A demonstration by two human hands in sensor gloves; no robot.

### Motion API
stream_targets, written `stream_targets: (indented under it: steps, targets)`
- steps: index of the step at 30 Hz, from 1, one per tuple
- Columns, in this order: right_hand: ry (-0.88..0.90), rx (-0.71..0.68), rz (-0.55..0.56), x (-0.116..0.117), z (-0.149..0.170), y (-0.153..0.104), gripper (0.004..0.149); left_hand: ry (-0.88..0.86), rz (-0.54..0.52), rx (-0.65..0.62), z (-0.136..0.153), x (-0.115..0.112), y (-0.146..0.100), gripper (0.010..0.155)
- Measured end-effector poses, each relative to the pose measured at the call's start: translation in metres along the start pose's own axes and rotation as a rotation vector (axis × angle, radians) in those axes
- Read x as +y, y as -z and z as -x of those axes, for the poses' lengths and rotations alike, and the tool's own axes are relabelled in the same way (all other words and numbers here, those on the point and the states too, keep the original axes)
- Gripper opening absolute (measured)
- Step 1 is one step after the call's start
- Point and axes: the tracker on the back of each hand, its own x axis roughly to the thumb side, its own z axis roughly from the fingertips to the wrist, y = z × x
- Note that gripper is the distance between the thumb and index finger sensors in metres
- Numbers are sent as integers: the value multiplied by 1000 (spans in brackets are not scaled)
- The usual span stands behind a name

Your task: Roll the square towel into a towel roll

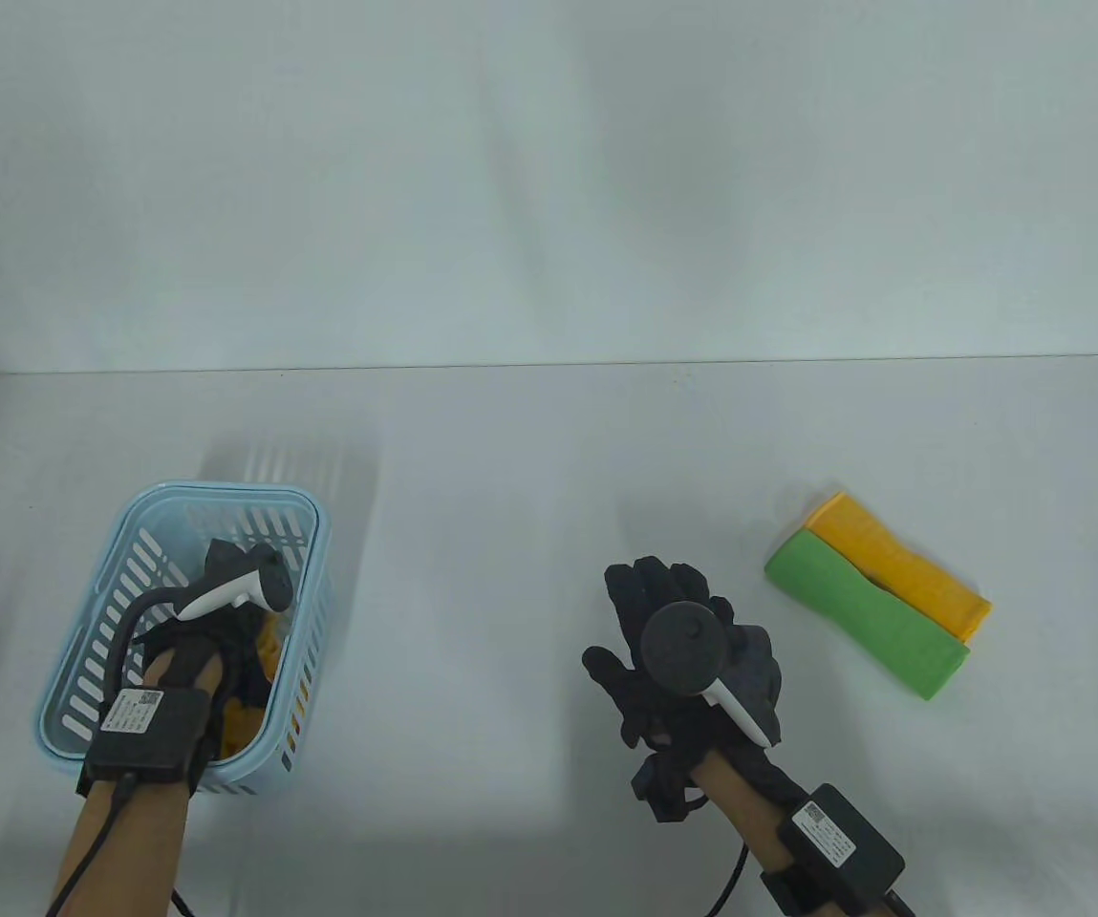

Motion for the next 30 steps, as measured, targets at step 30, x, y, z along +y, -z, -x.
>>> stream_targets:
  steps: [30]
  targets:
    - [50,22,19,-6,4,5,78,-321,-471,-5,33,62,-74,59]
